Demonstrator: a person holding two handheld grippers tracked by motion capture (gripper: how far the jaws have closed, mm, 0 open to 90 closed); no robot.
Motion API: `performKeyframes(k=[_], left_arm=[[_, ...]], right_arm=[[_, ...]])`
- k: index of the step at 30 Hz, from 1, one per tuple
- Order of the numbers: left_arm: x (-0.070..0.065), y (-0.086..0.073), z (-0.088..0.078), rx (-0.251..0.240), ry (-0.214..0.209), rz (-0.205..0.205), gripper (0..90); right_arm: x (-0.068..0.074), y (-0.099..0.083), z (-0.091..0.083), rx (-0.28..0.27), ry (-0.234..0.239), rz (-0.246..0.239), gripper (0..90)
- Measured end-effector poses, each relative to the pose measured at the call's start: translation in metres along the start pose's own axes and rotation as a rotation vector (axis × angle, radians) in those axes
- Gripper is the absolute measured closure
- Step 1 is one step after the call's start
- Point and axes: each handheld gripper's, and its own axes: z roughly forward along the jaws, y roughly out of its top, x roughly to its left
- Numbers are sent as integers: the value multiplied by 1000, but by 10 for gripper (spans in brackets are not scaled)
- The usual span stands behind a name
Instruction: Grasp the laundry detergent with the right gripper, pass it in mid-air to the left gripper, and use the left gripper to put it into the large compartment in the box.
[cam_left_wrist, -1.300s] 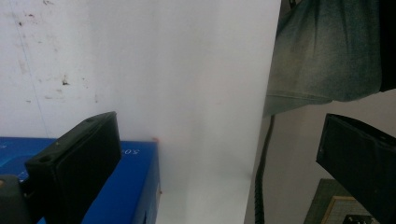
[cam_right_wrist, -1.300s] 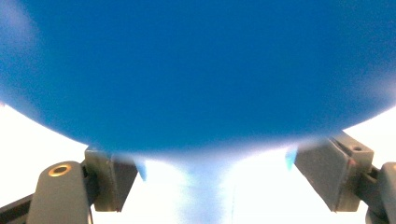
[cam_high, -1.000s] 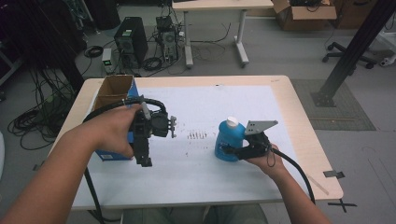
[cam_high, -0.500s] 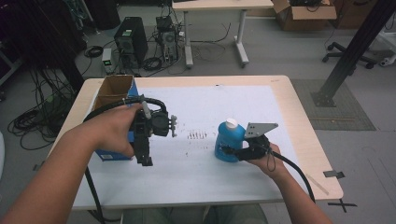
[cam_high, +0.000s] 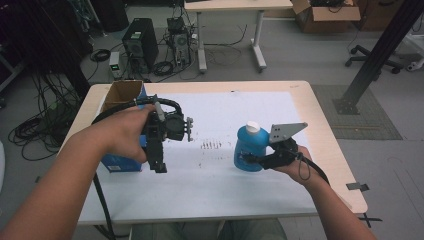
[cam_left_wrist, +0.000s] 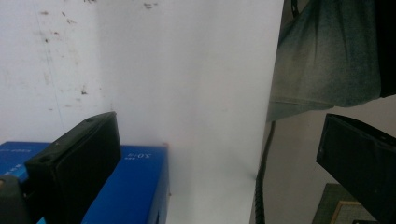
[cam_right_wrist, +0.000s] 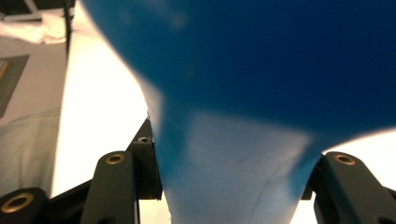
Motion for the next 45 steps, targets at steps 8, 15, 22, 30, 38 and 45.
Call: performKeyframes(k=[8, 15, 22, 30, 38, 45], left_arm=[[-1, 7, -8, -6, 4, 13, 3], [-2, 12, -15, -15, 4, 23, 2], [-3, 21, -19, -25, 6, 37, 2], [-4, 30, -18, -27, 3, 54, 2], [-5, 33, -17, -26, 2, 59, 2], [-7, 36, -16, -28, 0, 62, 2]], right_arm=[[10, 23, -5, 32, 54, -64, 454], [19, 36, 1, 29, 111, -99, 455], [25, 39, 12, 24, 153, -105, 454], [34, 41, 31, 22, 189, -116, 453], [41, 44, 50, 28, 212, -121, 453], [49, 50, 70, 42, 235, -127, 453]])
